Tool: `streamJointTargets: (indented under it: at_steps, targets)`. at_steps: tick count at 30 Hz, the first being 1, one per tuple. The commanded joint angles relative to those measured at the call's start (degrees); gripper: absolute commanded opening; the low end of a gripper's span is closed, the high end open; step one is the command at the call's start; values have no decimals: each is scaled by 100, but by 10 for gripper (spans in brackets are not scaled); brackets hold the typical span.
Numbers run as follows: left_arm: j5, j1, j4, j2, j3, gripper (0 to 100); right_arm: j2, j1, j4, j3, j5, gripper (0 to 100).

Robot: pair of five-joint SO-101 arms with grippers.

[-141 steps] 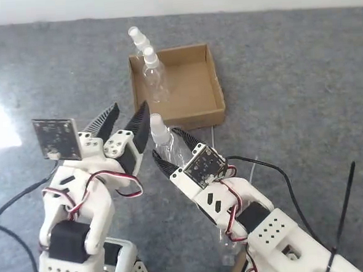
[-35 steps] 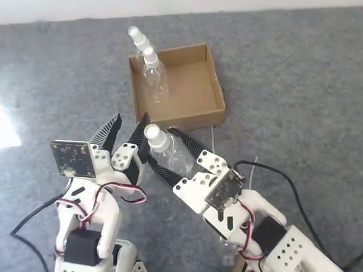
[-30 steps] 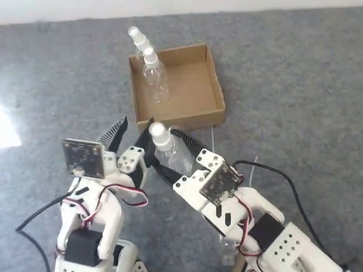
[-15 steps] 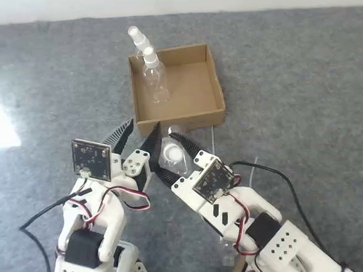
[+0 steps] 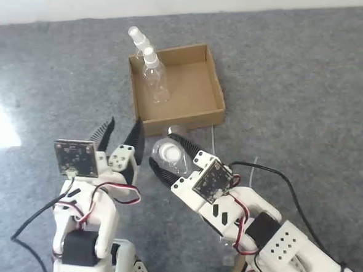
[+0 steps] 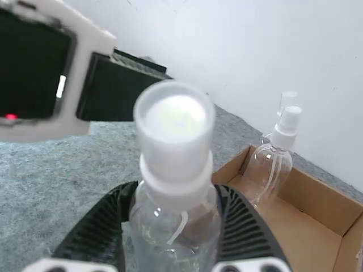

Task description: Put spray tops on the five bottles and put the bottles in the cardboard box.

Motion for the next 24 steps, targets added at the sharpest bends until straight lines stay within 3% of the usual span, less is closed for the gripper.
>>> streamJointTargets:
  at_steps: [1, 7, 16, 24]
  targets:
    - [-114, -422, -79, 44, -356, 181, 22, 180, -22, -387, -35, 7]
    - [-70, -1134, -53, 44, -207, 181, 4, 189, -22, -387, -53, 7]
    - [-62, -1319, -422, 44, 611, 181, 22, 171, 4, -396, -62, 7]
    - [334, -1881, -580, 44, 699, 181, 57, 198, 330, -668, -62, 7]
